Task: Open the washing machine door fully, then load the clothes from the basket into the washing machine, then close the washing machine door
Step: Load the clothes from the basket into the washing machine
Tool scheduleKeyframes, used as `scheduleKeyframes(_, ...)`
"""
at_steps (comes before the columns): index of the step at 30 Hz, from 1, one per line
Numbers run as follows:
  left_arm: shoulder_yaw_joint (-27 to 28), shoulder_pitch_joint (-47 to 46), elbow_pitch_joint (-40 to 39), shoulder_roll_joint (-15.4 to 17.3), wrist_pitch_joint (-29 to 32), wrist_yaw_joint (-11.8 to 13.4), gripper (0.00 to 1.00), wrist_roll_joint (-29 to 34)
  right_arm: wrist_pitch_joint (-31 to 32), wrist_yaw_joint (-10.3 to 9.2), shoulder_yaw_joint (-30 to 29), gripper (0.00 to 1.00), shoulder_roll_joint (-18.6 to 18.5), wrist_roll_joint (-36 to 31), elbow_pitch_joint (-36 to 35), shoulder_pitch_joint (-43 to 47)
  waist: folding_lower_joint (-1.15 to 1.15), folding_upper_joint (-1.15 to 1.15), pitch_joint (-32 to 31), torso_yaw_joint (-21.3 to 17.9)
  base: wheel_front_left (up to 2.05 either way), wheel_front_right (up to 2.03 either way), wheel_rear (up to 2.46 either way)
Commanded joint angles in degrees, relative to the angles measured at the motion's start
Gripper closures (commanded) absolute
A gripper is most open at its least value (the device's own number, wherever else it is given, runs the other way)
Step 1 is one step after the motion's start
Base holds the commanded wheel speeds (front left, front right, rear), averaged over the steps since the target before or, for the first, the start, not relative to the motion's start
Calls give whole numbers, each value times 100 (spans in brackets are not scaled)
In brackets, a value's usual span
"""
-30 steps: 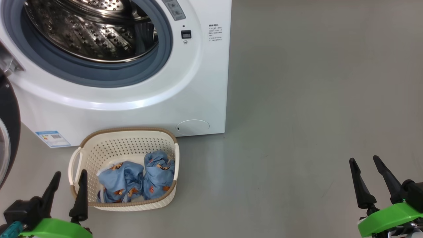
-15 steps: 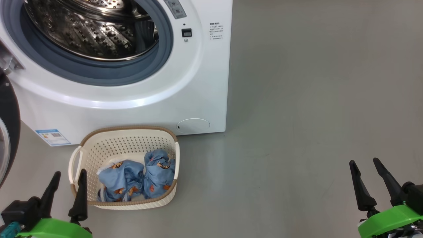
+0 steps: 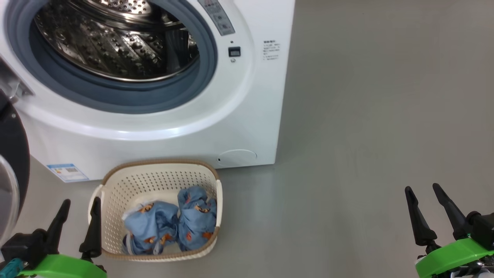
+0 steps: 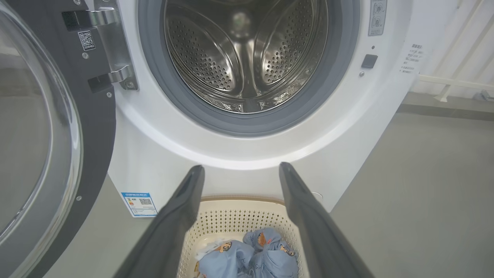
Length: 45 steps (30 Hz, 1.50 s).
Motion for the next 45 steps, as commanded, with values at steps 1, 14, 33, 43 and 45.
scheduleKeyframes(1, 191, -237, -123, 207, -36, -9, 0, -17, -69, 16, 123, 0, -94, 8, -137, -137, 0, 0, 4, -1, 90, -169, 79)
scheduleKeyframes(14, 264, -301, -96, 116, -36, -9, 0, 75, -69, 16, 153, 0, -82, 35, -113, -217, 0, 0, 43, -5, 62, -101, 38)
scheduleKeyframes(33, -121, -391, 800, -194, -36, -9, 0, 117, -69, 16, 255, 0, 50, 7, -214, -422, 0, 0, 487, -112, 0, 0, 0)
scheduleKeyframes(43, -441, -1099, 2112, -327, -36, -9, 0, 12, -69, 16, 339, 0, 132, 11, -250, -708, 0, 0, 1098, -218, 0, 0, 0)
scheduleKeyframes(45, -497, -1310, 2455, -333, -36, -9, 0, 3, -69, 16, 361, 0, 152, 8, -258, -789, 0, 0, 1241, -243, 0, 0, 0)
